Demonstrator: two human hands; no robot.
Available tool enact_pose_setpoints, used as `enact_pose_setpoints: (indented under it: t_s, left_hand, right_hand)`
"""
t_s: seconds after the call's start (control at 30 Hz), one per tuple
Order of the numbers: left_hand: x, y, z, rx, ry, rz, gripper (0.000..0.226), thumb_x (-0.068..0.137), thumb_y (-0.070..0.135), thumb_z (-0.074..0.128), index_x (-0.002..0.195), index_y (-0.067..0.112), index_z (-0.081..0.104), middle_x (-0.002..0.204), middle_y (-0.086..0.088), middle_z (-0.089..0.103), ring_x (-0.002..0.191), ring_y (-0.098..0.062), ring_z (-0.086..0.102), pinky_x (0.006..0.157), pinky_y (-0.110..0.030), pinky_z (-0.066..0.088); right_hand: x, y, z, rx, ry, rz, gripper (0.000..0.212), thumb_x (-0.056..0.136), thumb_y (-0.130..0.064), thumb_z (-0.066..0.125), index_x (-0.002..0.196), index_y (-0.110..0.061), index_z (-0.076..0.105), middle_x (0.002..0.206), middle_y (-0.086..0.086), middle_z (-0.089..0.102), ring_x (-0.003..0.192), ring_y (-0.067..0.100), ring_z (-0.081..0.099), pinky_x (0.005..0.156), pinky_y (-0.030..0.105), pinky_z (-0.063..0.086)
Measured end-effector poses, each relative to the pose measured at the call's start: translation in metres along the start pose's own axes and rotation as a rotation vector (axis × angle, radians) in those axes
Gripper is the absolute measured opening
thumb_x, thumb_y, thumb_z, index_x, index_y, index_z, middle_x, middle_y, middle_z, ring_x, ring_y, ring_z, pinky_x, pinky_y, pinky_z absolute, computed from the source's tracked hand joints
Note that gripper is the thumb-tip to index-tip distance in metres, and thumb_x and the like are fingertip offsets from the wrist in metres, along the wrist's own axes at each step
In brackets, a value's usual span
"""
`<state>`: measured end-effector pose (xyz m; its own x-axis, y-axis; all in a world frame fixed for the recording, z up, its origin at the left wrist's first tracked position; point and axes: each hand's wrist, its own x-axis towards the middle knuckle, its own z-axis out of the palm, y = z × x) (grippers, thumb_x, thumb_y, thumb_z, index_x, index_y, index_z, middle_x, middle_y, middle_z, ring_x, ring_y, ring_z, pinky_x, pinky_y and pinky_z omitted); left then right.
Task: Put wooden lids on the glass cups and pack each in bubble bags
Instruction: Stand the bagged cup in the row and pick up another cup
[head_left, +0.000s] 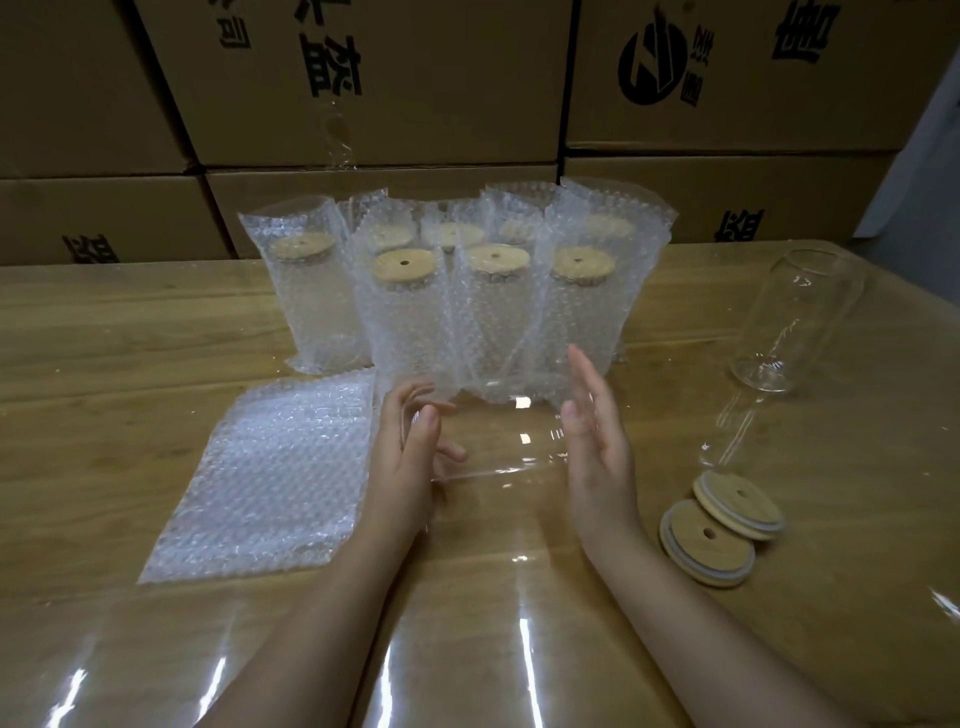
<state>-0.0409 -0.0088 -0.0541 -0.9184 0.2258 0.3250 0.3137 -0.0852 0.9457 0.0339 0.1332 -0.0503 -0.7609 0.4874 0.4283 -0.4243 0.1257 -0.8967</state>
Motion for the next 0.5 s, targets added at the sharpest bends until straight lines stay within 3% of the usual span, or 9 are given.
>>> enact_pose_setpoints:
  t_s: [0.07, 0.2, 0.3, 0.43, 0.5]
  left_hand:
    - [0.0, 0.0, 0.0, -0.041, -0.006, 0.001, 0.055, 0.075, 0.059, 0.044, 0.115, 0.023, 0.048, 0.101, -0.006, 0.061, 0.057, -0.014, 0.063, 0.044, -0.017, 0.041]
    - [0.001, 0.0, -0.002, -0.094, 0.028, -0.018, 0.049, 0.075, 0.061, 0.044, 0.113, 0.03, 0.051, 0.098, 0.005, 0.065, 0.06, -0.015, 0.064, 0.045, -0.019, 0.044]
    - [-0.001, 0.0, -0.002, -0.093, 0.068, 0.007, 0.048, 0.077, 0.062, 0.044, 0.115, 0.033, 0.048, 0.1, 0.011, 0.064, 0.065, -0.016, 0.064, 0.05, -0.024, 0.047]
    - [-0.003, 0.002, 0.0, -0.07, 0.072, 0.042, 0.047, 0.079, 0.062, 0.044, 0.12, 0.039, 0.043, 0.115, 0.003, 0.058, 0.082, -0.036, 0.064, 0.061, -0.045, 0.053]
    - [-0.002, 0.002, 0.001, -0.033, 0.064, 0.063, 0.047, 0.081, 0.062, 0.042, 0.122, 0.039, 0.04, 0.121, -0.004, 0.055, 0.087, -0.036, 0.065, 0.065, -0.038, 0.054]
  right_hand:
    - [0.003, 0.0, -0.001, 0.024, -0.019, 0.03, 0.053, 0.086, -0.049, 0.047, 0.137, -0.034, 0.043, 0.143, -0.021, 0.046, 0.134, -0.005, 0.037, 0.105, 0.011, 0.033]
    - [0.003, 0.005, 0.0, 0.048, -0.07, 0.146, 0.057, 0.08, -0.062, 0.049, 0.133, -0.043, 0.042, 0.138, -0.024, 0.049, 0.129, -0.005, 0.043, 0.111, 0.026, 0.035]
    - [0.004, 0.009, 0.0, 0.049, -0.07, 0.241, 0.076, 0.072, -0.072, 0.05, 0.138, -0.034, 0.044, 0.136, -0.018, 0.053, 0.128, -0.001, 0.047, 0.114, 0.037, 0.032]
    - [0.004, 0.012, 0.002, 0.022, -0.017, 0.276, 0.082, 0.071, -0.07, 0.053, 0.136, -0.021, 0.05, 0.138, -0.008, 0.054, 0.128, 0.003, 0.048, 0.114, 0.039, 0.033]
    - [0.003, 0.013, 0.003, 0.018, 0.029, 0.287, 0.075, 0.073, -0.066, 0.055, 0.129, -0.017, 0.057, 0.132, -0.007, 0.059, 0.123, 0.005, 0.053, 0.111, 0.037, 0.038]
